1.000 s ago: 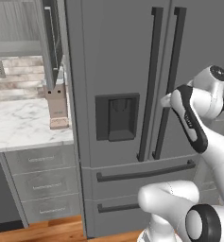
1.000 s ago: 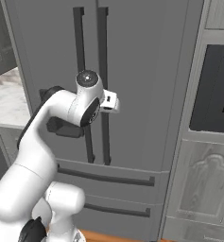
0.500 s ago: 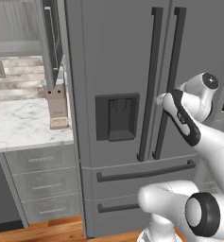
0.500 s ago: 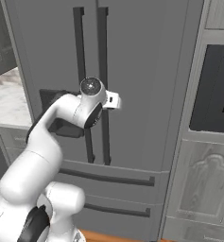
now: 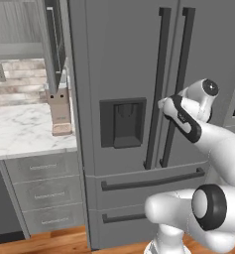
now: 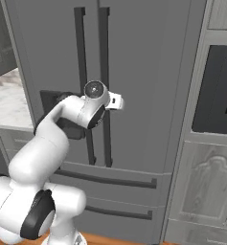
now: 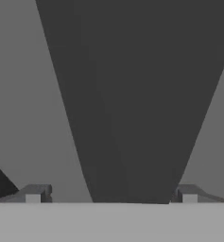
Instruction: There is a bowl on the dining counter. Grab a lemon wedge from the fridge and place it in the bowl. Then get the liquor bottle and glass cup from the cabinet and place them next to the bowl.
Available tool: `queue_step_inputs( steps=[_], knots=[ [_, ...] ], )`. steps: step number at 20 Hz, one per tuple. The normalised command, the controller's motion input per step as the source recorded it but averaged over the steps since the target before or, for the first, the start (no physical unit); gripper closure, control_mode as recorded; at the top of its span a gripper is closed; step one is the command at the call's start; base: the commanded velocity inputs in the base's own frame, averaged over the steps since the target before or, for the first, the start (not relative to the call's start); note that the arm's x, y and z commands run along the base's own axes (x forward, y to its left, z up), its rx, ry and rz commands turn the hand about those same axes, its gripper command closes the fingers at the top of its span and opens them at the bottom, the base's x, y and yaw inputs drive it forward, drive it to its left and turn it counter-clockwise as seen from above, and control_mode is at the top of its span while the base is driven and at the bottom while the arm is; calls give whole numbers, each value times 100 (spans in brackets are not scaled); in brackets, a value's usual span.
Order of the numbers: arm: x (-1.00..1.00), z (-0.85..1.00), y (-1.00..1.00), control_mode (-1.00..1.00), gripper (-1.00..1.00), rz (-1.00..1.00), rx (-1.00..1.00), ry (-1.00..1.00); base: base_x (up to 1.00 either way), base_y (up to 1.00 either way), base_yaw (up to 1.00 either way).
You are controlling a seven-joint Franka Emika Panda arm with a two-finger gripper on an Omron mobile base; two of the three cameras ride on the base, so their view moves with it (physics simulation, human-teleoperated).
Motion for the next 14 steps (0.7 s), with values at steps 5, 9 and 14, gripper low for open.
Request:
queue_step_inputs(
  steps=[5,9,14],
  knots=[
    [48,-19,0,-100,-100,0,0,0,0,0,0],
    [40,-18,0,-100,100,0,0,0,0,0,0],
    [2,-2,0,-100,100,0,0,0,0,0,0]
  ],
)
